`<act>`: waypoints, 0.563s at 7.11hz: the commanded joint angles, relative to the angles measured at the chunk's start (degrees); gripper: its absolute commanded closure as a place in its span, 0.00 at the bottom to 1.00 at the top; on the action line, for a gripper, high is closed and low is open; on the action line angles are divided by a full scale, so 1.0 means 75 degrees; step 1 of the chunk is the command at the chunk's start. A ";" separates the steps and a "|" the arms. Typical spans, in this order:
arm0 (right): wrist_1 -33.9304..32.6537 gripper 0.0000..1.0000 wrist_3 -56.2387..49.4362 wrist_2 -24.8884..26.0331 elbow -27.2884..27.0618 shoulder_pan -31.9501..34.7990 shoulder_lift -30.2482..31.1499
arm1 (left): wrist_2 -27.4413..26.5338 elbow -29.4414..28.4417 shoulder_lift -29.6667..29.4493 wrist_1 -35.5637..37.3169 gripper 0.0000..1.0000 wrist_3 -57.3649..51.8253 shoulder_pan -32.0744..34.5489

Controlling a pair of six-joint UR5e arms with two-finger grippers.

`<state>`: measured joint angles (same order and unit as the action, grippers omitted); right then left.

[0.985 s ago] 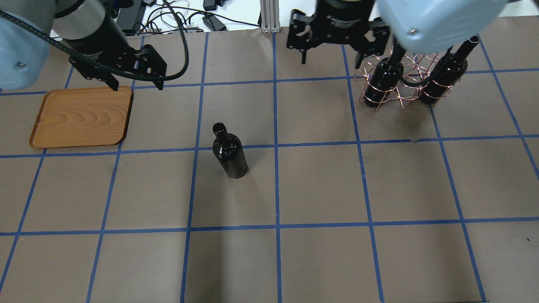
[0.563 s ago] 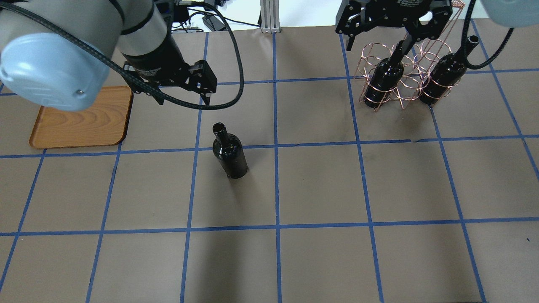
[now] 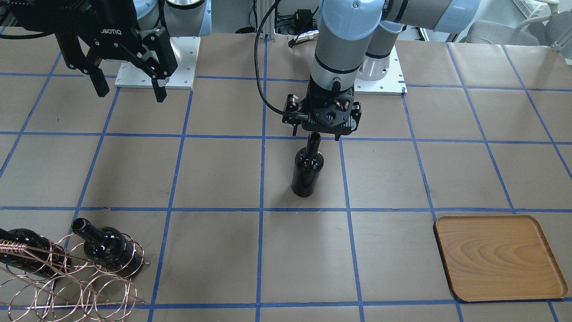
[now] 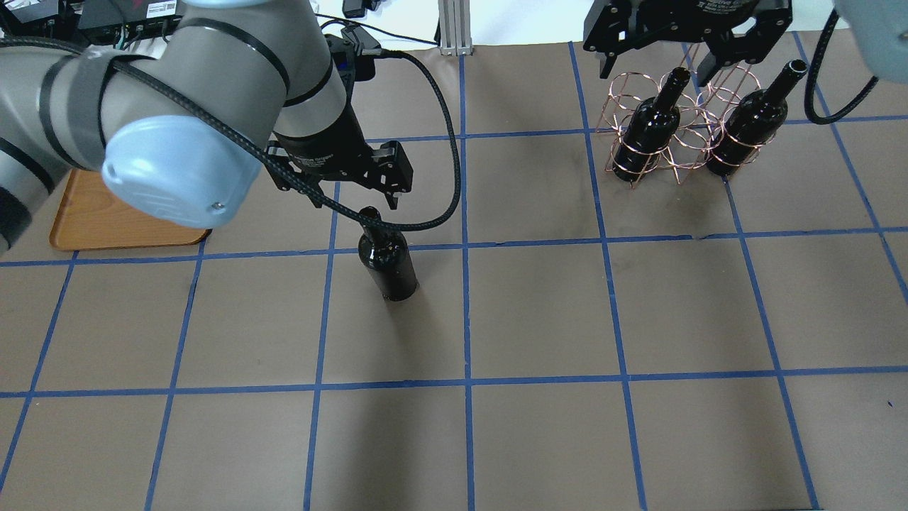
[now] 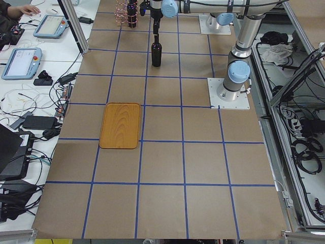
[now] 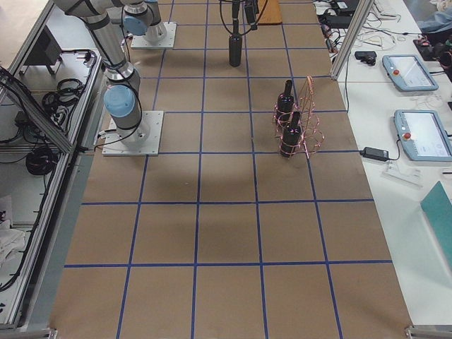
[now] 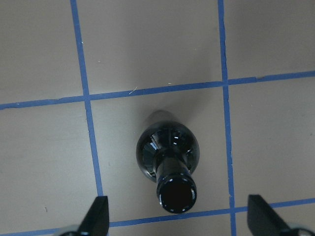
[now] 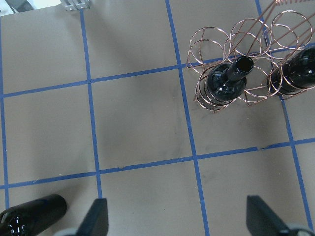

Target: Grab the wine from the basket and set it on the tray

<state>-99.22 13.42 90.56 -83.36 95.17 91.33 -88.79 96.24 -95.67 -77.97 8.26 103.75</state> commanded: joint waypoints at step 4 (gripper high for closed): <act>0.0839 0.00 -0.0804 -0.0087 -0.0102 -0.0044 0.0278 | -0.0020 0.0105 -0.0274 0.0025 0.21 -0.0058 -0.0005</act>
<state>-96.31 8.74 89.90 -85.06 94.92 92.64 -88.90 96.99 -97.45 -77.84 7.92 103.72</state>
